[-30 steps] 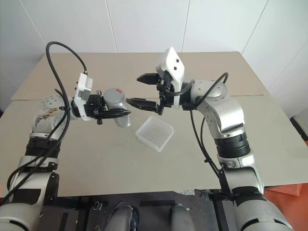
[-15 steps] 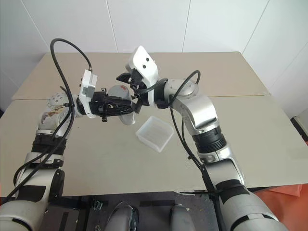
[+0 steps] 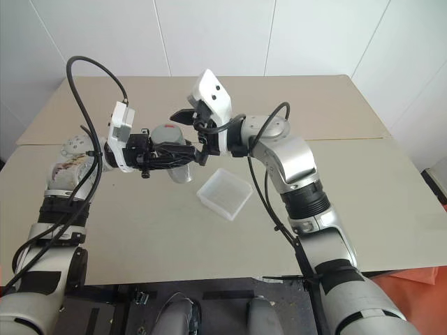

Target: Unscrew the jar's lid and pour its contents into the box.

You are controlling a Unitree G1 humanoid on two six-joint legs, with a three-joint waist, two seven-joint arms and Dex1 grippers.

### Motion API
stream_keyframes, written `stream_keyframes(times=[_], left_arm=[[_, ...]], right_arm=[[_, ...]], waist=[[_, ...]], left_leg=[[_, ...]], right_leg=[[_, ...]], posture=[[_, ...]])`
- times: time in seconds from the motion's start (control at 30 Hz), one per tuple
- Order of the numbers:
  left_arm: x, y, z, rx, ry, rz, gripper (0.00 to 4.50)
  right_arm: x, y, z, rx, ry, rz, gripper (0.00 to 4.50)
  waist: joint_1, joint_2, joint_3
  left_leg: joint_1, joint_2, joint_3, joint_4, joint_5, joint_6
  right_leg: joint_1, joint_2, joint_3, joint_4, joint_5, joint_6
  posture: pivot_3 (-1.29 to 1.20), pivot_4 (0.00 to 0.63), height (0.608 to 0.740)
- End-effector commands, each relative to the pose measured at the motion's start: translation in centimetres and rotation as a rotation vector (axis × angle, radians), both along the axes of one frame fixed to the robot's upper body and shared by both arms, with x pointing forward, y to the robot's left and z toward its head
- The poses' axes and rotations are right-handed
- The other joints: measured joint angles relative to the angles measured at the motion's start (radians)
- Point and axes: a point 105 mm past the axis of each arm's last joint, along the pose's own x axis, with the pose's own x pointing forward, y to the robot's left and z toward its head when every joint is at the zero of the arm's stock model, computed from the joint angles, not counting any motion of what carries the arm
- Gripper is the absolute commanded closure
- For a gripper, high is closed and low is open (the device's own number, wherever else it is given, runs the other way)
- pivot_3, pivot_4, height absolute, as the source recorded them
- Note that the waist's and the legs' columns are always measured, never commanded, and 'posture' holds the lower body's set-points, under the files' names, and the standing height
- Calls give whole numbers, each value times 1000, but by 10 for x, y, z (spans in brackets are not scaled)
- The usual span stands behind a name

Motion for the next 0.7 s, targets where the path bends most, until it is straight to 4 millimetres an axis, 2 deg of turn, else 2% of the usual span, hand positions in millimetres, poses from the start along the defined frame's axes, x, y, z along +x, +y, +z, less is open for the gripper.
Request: stream_keyframes(times=[0.03, 0.4, 0.53, 0.7], left_arm=[[-10, 4, 9, -8, -41, -42, 2535], [-11, 10, 9, -2, -32, -37, 2535], [-8, 9, 8, 0, -32, -29, 2535], [-1, 2, 4, 0, -33, -20, 2535]], right_arm=[[12, -35, 19, 71, -56, -106, 41], [7, -61, 4, 52, -35, -141, 41], [-1, -62, 2, 35, -44, -116, 41], [-17, -53, 15, 41, -71, -46, 41]], waist=[[0, 0, 0], [-1, 0, 0], [-1, 0, 0], [3, 0, 0]], left_leg=[[0, 0, 0, 0, 0, 0], [0, 0, 0, 0, 0, 0], [0, 0, 0, 0, 0, 0], [0, 0, 0, 0, 0, 0]], right_leg=[[0, 0, 0, 0, 0, 0], [0, 0, 0, 0, 0, 0], [0, 0, 0, 0, 0, 0], [0, 0, 0, 0, 0, 0]], posture=[[0, 150, 740], [0, 150, 740], [0, 150, 740], [0, 150, 740]])
